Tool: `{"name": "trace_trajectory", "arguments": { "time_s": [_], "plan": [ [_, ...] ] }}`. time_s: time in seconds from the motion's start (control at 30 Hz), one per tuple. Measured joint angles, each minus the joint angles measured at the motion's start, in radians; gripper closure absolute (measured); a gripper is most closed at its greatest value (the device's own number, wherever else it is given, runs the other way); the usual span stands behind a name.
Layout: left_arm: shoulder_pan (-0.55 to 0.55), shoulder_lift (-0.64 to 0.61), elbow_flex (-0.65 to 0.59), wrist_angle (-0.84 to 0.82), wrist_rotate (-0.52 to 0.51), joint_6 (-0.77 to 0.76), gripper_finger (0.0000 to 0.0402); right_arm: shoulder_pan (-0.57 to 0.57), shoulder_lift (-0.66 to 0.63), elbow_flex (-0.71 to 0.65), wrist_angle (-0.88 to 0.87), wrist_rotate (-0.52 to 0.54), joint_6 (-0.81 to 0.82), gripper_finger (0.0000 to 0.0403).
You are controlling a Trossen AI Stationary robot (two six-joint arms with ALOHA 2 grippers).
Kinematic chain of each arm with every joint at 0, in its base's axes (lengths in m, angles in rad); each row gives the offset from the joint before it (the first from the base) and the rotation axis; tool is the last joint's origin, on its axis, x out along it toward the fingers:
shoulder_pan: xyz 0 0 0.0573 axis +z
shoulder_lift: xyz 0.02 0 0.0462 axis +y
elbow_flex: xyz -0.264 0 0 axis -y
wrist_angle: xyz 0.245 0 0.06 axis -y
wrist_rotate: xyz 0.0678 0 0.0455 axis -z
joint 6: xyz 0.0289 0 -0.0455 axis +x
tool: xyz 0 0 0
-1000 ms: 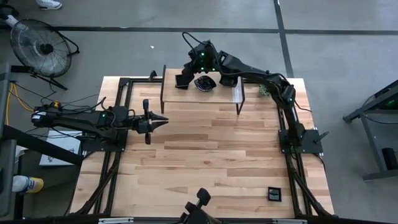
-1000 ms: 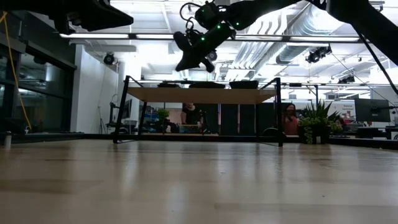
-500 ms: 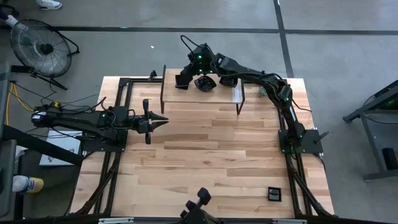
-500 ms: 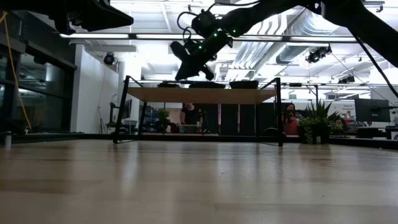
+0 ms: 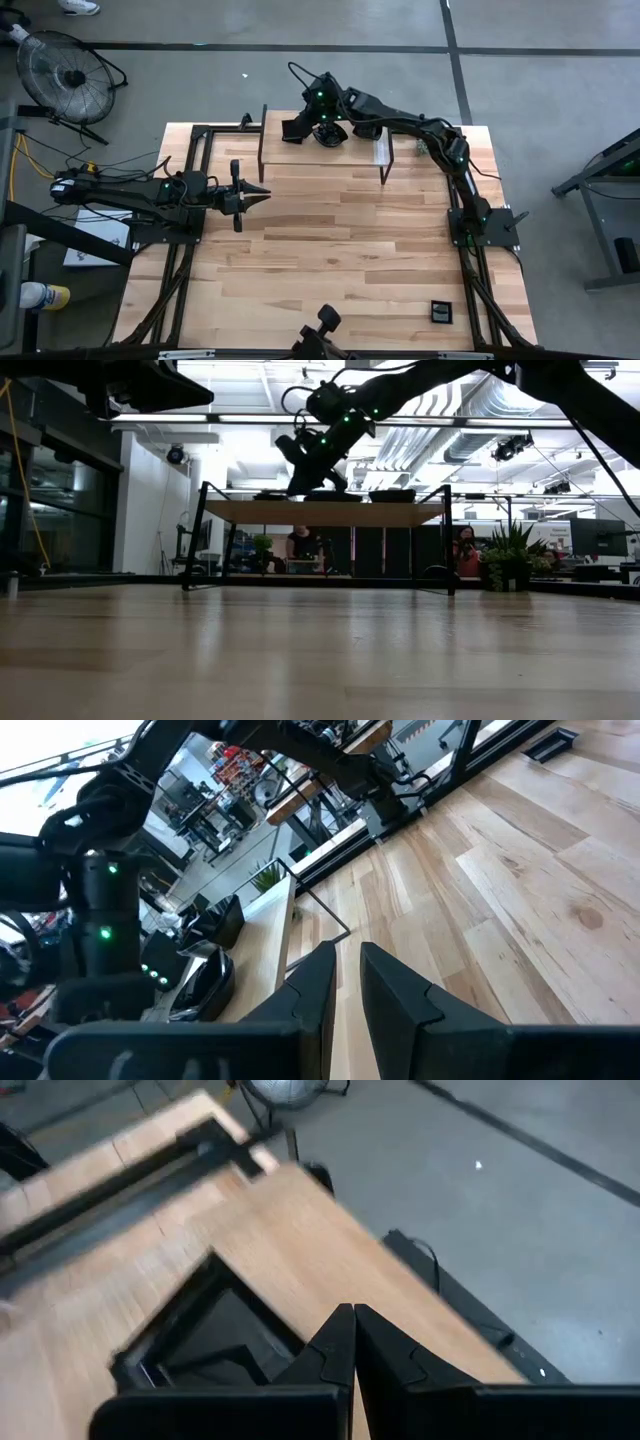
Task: Pick & Place Mini shaped plates
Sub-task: Stack the square plate on top of the other square plates on the shelf
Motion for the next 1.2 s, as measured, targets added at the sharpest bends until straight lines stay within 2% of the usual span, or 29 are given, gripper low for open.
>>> {"name": "trace_trajectory", "arguments": {
  "time_s": [0.4, 0.63, 0.8, 1.07, 1.2],
  "plan": [
    [0.000, 0.000, 0.000, -0.003, 0.001, 0.000, 0.0355, 0.014, 0.019, -0.001, -0.019, 0.013, -0.033, 0.0403],
    [0.000, 0.000, 0.000, -0.008, 0.001, -0.004, 0.0355, 0.013, 0.016, -0.001, 0.018, 0.072, -0.039, 0.0403],
    [0.000, 0.000, 0.000, -0.008, 0.001, -0.006, 0.0355, 0.014, 0.015, -0.001, 0.084, 0.016, -0.058, 0.0403],
    [0.000, 0.000, 0.000, -0.008, 0.001, -0.006, 0.0355, 0.019, 0.015, -0.001, 0.055, -0.040, -0.054, 0.0403],
    [0.000, 0.000, 0.000, -0.008, 0.001, -0.006, 0.0355, 0.030, 0.014, -0.001, 0.032, -0.017, -0.054, 0.0403]
  ]
}}
